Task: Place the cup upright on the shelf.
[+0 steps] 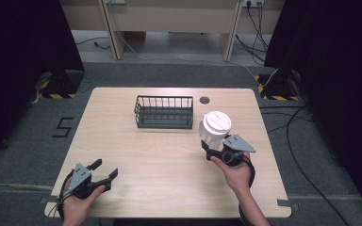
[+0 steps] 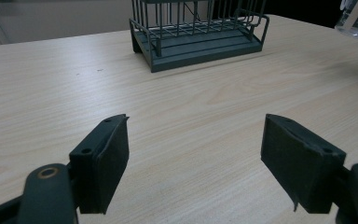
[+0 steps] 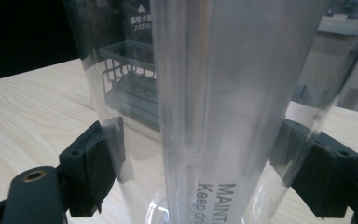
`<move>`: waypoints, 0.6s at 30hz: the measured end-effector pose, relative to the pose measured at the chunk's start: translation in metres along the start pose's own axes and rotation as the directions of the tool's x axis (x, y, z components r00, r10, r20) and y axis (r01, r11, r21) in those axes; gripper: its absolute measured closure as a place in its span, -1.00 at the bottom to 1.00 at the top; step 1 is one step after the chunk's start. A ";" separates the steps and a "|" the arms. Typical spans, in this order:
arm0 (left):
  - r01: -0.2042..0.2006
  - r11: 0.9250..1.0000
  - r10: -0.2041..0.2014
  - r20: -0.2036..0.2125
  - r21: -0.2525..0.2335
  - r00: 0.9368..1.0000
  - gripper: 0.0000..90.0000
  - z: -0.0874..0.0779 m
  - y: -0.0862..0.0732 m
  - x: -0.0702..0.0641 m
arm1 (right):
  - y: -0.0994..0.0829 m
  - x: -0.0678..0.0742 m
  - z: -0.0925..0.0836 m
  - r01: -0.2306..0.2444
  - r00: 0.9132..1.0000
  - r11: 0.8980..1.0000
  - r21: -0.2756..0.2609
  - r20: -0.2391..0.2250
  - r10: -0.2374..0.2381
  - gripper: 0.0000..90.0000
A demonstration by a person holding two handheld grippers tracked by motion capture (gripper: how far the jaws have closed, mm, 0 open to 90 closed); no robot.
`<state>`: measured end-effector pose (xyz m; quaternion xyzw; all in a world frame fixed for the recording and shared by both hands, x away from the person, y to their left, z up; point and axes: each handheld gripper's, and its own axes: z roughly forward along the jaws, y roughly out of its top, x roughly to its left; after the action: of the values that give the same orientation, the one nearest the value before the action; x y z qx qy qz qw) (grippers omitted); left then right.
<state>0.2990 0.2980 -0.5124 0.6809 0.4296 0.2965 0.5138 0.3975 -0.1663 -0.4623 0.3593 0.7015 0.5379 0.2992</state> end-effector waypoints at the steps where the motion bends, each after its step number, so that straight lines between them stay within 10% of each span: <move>1: 0.000 1.000 0.000 0.000 0.000 1.000 -0.49 0.000 0.000 0.000 | 0.002 0.000 0.002 -0.001 1.000 1.000 0.000 -0.002 0.001 -0.59; 18: 0.001 1.000 -0.001 0.003 0.000 1.000 -0.49 0.000 0.000 0.000 | 0.024 0.005 0.032 0.001 1.000 1.000 -0.012 -0.022 -0.001 -0.59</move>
<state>0.2995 0.2982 -0.5124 0.6812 0.4292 0.2951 0.5145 0.4247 -0.1412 -0.4466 0.3514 0.7017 0.5457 0.2938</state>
